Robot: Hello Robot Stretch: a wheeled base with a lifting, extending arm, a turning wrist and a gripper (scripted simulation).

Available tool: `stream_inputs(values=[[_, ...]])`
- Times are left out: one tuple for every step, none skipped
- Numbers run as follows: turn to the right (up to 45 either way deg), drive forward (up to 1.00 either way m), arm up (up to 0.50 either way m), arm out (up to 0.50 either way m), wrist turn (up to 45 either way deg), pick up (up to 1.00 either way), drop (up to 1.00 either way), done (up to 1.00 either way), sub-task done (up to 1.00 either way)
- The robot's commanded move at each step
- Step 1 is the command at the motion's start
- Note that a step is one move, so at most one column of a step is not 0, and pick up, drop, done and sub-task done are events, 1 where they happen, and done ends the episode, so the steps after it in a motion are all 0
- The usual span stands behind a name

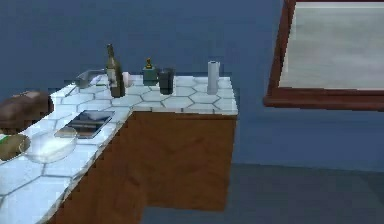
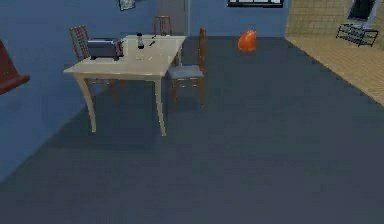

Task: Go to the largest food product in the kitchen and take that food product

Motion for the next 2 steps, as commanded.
stream_inputs(values=[[45.0,0.00,0.00,0.00,0.0,0.00,0.00,0.00,0.00],[45.0,0.00,0.00,0.00,0.0,0.00,0.00,0.00,0.00]])
